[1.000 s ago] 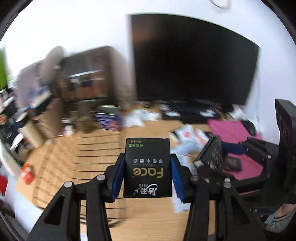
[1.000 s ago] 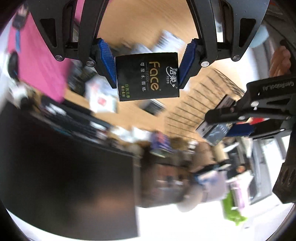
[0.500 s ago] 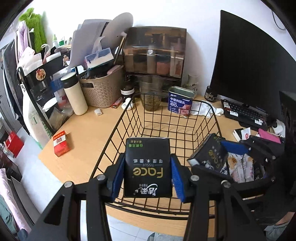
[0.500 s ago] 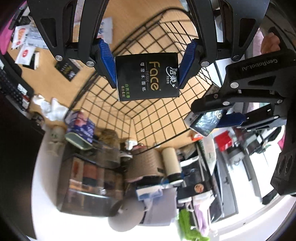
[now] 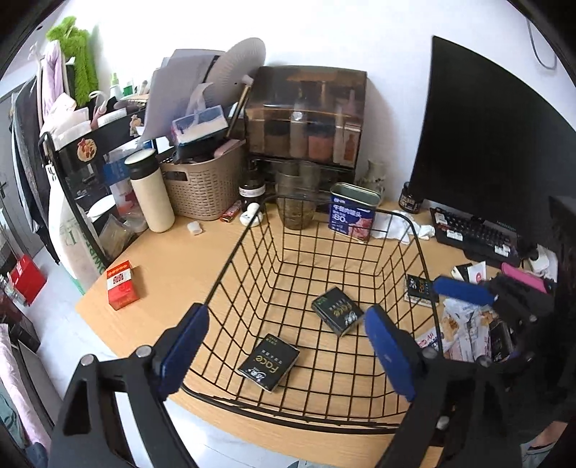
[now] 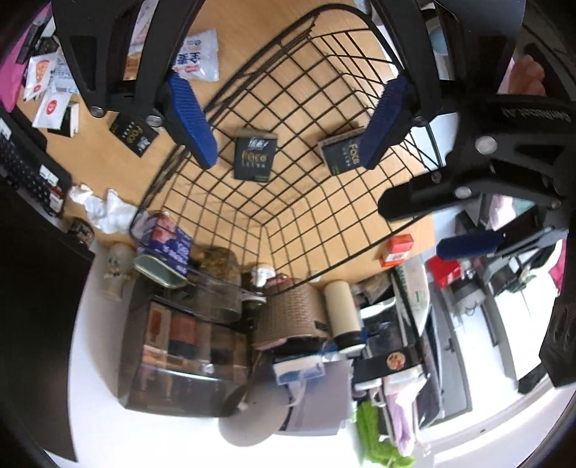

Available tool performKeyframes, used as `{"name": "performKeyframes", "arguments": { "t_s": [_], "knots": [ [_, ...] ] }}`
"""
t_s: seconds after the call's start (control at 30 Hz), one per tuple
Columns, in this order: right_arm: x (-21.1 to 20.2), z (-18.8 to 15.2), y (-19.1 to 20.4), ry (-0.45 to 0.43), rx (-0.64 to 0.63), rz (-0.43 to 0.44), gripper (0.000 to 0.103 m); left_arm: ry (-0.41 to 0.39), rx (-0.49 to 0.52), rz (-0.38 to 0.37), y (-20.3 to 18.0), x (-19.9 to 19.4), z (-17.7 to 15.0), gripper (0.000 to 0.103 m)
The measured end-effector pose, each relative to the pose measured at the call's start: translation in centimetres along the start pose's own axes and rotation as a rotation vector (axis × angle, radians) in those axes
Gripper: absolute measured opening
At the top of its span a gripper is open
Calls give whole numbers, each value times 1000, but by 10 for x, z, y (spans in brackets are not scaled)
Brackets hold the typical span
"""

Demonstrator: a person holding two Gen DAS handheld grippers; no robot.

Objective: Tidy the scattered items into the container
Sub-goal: 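Move both tools back from the basket to the desk items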

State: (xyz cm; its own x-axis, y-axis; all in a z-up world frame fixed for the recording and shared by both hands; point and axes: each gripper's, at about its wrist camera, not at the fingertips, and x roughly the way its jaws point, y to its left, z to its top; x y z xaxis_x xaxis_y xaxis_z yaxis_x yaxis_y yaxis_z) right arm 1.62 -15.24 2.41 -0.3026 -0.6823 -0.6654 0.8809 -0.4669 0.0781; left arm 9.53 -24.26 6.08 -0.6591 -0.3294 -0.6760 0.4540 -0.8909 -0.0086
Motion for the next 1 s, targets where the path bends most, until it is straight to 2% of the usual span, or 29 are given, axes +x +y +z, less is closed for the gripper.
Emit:
{"name": "performKeyframes", "arguments": {
  "t_s": [0.1, 0.3, 0.47, 0.7, 0.8, 1.0],
  "knots": [
    [-11, -3, -5, -23, 3, -16, 91, 1, 3, -28, -5, -2, 0, 89],
    [-25, -8, -17, -30, 28, -2, 96, -10, 19, -35, -14, -9, 0, 89],
    [-41, -17, -31, -40, 70, 33, 97, -23, 33, -55, -26, -15, -1, 89],
    [-78, -47, -66, -67, 133, 54, 97, -35, 118, -80, -70, -21, -3, 89],
    [-92, -65, -85, -61, 164, 16, 97, -24, 155, -127, -99, -19, -3, 89],
    [-129, -109, -130, -53, 221, -132, 97, 15, 251, -199, -166, -3, -14, 89]
  ]
}}
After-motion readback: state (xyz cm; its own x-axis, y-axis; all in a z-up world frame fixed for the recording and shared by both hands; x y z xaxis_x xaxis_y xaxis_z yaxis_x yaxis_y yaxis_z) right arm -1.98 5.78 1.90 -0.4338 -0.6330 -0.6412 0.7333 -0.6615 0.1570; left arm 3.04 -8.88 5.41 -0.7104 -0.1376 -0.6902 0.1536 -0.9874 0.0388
